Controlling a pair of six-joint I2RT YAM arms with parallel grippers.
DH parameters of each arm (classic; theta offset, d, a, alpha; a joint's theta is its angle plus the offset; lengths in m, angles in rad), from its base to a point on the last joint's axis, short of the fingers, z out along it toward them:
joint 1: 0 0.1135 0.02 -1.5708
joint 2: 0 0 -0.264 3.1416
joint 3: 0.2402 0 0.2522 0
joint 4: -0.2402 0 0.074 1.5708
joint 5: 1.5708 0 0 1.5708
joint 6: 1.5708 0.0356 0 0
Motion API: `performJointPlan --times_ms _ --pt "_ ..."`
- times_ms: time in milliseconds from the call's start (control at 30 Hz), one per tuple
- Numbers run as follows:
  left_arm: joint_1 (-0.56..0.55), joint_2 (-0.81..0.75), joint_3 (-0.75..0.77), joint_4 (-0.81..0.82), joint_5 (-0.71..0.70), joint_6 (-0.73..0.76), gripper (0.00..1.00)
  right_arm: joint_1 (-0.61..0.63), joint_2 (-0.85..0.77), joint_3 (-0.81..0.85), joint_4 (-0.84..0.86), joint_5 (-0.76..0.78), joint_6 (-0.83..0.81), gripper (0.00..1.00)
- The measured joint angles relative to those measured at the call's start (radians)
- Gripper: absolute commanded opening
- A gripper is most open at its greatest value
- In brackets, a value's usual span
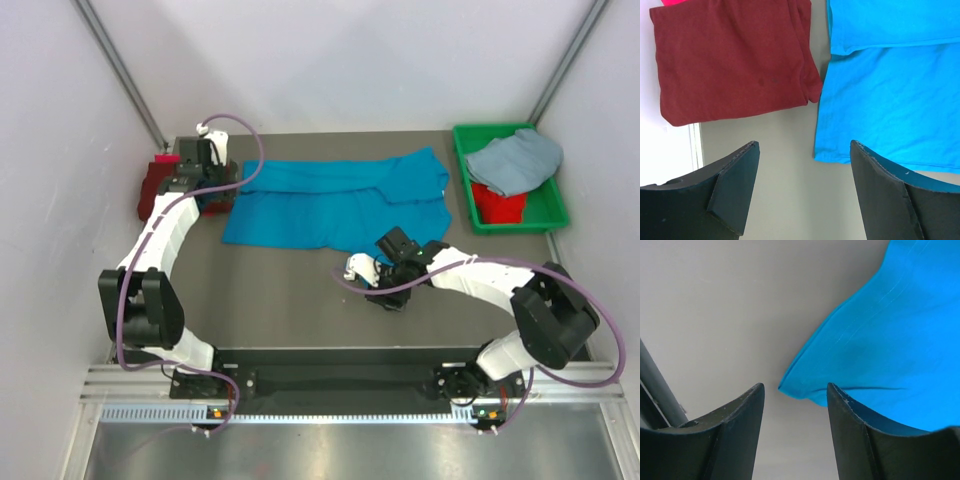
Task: Fold and stack the t-shirts
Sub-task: Fold the tshirt
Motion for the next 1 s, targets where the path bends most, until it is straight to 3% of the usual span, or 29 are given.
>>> performJointPlan --times_ms 567,667,733,867,1000 --pt "0.001 -0.006 -0.043 -0.003 -0.001 -0.014 0.78 0.005 0.026 -0.042 0.043 0.062 -0.037 0.46" --pt "0.003 -0.011 -0.072 -0.006 -0.005 -0.016 0.78 0.005 0.036 -0.035 0.06 0.061 -0.038 0.38" --pt "0.007 -0.014 -0.087 -0.011 -0.007 -0.019 0.78 0.006 0.041 -0.031 0.067 0.063 -0.04 0.23" --pt "0.022 -0.021 -0.103 -0.033 -0.007 -0.043 0.78 0.007 0.046 -0.029 0.082 0.077 -0.048 0.03" --pt "0.056 -0.028 -0.103 -0.089 0.007 -0.084 0.78 0.009 0.042 -0.029 0.082 0.096 -0.048 0.0"
